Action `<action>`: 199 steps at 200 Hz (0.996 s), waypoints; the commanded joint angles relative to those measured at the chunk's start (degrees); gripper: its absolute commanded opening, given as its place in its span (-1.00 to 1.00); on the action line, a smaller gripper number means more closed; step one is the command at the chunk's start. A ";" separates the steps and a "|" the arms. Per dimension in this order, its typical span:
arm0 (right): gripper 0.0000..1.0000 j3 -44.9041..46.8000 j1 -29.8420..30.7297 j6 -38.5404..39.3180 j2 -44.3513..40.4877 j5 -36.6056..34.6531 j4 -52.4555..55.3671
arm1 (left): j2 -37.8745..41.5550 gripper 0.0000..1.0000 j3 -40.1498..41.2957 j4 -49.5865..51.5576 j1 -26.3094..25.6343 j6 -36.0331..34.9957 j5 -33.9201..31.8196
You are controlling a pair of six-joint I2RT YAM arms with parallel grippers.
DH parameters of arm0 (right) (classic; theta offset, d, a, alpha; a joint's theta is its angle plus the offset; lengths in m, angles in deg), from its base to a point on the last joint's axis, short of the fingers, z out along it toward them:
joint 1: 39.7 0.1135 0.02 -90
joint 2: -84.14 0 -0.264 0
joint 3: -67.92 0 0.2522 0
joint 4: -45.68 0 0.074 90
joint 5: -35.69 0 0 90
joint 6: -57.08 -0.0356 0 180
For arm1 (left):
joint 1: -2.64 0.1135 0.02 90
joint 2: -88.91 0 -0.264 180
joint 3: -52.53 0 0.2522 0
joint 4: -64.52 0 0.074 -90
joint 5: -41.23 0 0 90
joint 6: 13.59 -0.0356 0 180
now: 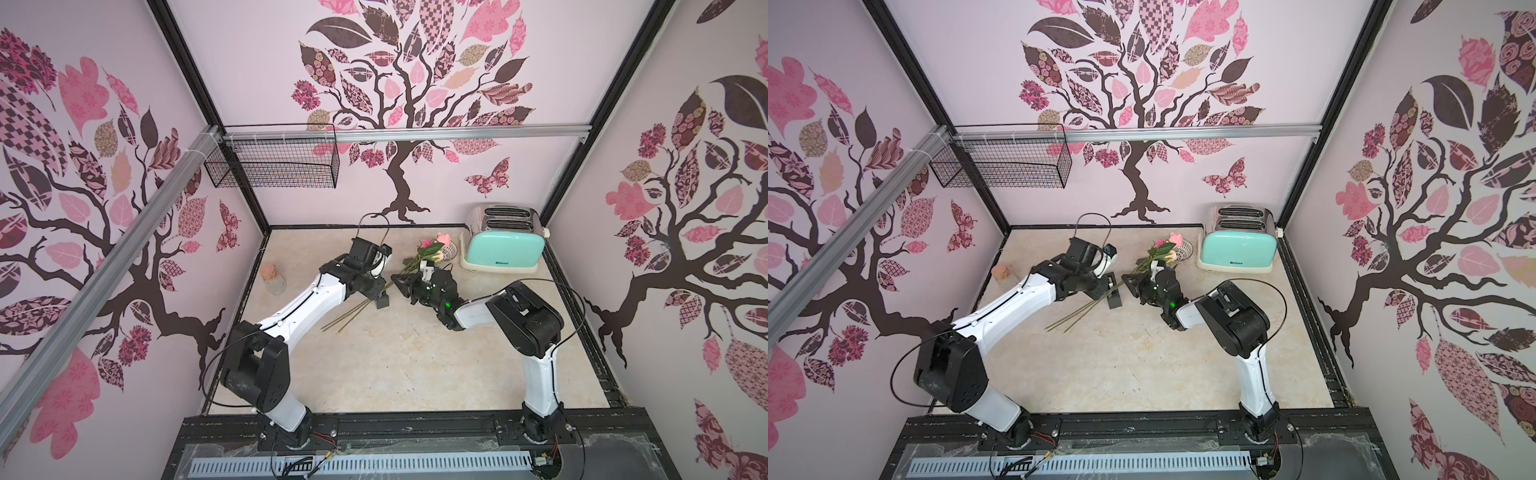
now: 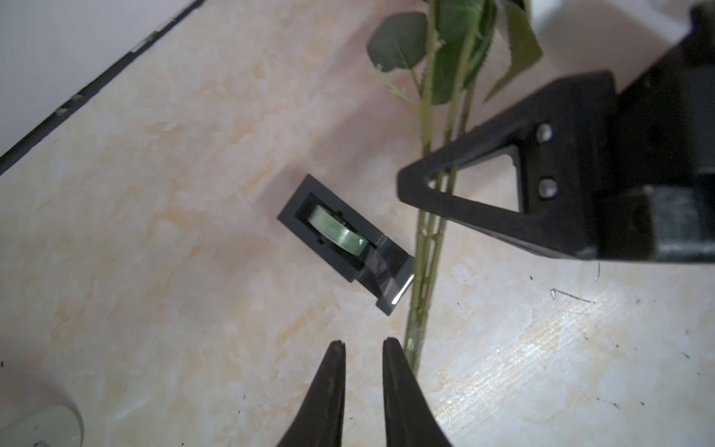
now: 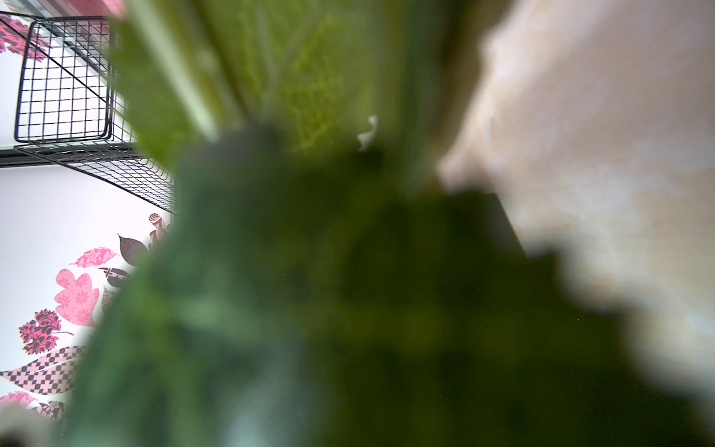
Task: Wrap bouquets with tape
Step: Wrap the tape around the bouquet.
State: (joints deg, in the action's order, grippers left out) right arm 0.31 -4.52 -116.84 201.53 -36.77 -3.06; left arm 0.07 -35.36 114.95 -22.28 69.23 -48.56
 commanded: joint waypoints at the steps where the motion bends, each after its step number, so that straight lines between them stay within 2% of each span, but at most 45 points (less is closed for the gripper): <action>1: -1.00 0.43 0.42 2.56 0.65 -1.62 -5.52 | 2.32 -0.58 1.12 -0.43 2.27 9.72 5.90; 19: -1.00 0.72 0.35 2.98 0.99 -1.81 -6.06 | 2.41 -0.51 0.63 1.73 3.08 15.16 10.10; 53: -1.00 2.21 0.41 3.88 2.11 -2.77 -10.98 | 0.89 -0.53 0.55 4.18 3.35 22.84 14.78; 61: -1.00 2.57 0.44 4.36 2.45 -3.01 -12.23 | 0.66 -0.48 0.76 4.34 3.75 24.78 15.96; 103: -1.00 3.68 0.42 8.49 4.29 -4.43 -19.25 | -1.16 -0.40 4.12 -3.08 11.99 35.67 34.55; 124: -1.00 3.18 0.43 8.73 5.28 -4.45 -19.44 | -3.82 -0.39 3.62 -3.34 13.98 36.55 38.54; 199: -1.00 1.75 0.42 8.78 7.94 -4.22 -21.32 | -11.28 -0.36 4.62 -6.91 13.19 39.12 47.87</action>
State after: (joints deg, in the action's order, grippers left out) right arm 4.11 -4.50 -109.08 207.08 -41.05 -21.11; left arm -9.50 -32.21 110.58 -8.60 106.96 -5.66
